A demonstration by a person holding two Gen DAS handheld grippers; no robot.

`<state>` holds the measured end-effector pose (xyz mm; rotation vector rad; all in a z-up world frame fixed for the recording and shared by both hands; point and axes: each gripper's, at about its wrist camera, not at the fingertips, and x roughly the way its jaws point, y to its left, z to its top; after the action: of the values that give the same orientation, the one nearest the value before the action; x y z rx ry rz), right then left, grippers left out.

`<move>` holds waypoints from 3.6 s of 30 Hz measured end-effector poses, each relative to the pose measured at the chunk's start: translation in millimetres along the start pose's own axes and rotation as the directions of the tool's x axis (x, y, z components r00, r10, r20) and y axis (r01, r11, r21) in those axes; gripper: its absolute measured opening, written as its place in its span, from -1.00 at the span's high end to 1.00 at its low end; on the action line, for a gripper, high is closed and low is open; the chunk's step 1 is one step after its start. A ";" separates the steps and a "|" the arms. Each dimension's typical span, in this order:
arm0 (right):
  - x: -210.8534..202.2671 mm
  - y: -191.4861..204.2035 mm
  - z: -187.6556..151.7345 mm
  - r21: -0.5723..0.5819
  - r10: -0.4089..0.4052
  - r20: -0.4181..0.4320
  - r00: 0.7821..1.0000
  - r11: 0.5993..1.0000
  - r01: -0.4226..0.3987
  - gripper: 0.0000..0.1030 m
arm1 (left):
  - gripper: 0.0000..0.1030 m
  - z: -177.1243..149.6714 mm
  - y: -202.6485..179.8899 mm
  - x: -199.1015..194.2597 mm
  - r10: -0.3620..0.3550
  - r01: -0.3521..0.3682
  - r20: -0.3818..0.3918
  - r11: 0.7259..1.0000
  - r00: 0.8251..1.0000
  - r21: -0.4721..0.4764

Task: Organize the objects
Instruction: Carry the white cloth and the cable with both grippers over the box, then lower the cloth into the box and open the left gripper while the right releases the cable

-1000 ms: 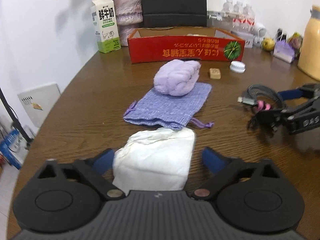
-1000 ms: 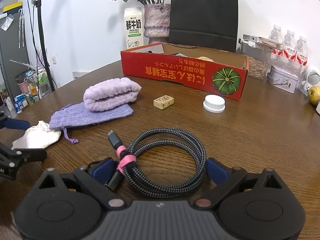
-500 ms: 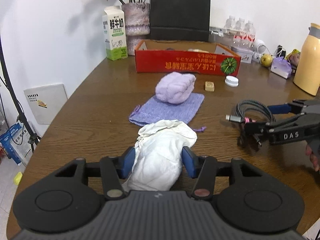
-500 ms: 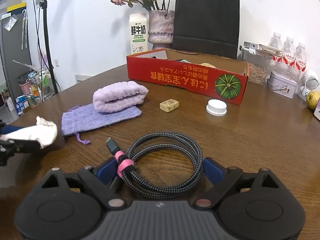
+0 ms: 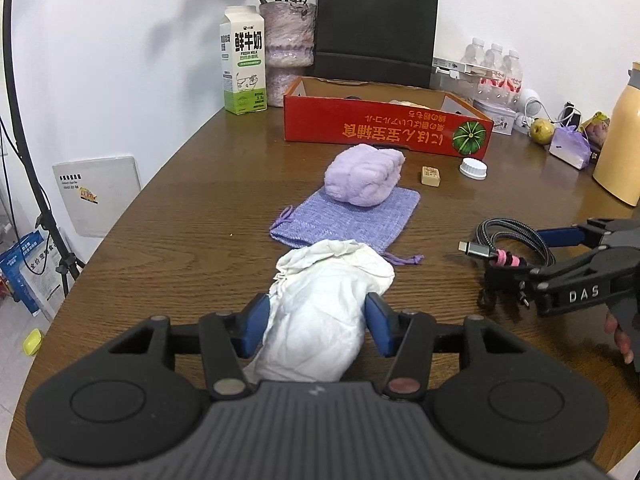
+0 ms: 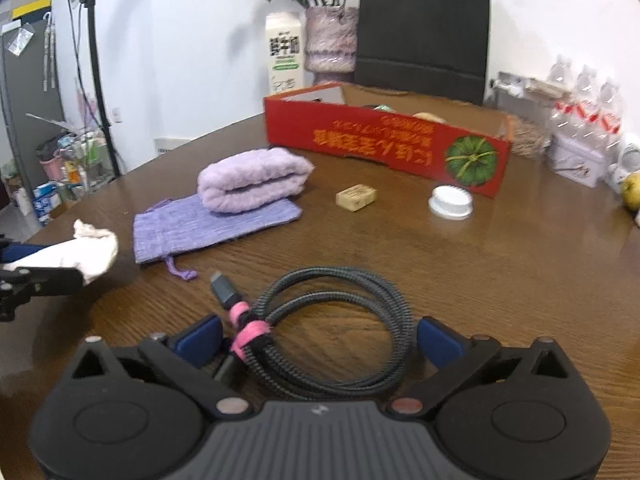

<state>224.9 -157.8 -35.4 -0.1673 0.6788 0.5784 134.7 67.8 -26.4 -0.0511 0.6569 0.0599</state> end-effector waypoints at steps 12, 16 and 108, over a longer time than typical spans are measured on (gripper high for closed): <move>-22.7 0.0 3.5 0.007 -0.003 0.075 0.997 1.000 0.003 -0.80 | -0.04 14.2 -6.4 0.1 -0.009 0.008 0.023 1.000 1.000 0.004; -30.4 -1.7 13.6 0.006 -0.017 0.102 0.995 1.000 0.016 -0.80 | -0.04 31.4 -14.5 0.6 -0.016 0.015 0.057 1.000 0.998 0.021; 175.3 -132.8 230.4 0.135 -0.240 0.147 0.959 0.966 0.221 -1.00 | -1.00 292.2 -46.2 277.0 0.048 -0.038 0.137 0.996 0.989 -0.076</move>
<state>534.2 -113.7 26.2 -0.0868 0.5238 0.3222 534.8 52.1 36.6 -0.1018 0.5163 0.1283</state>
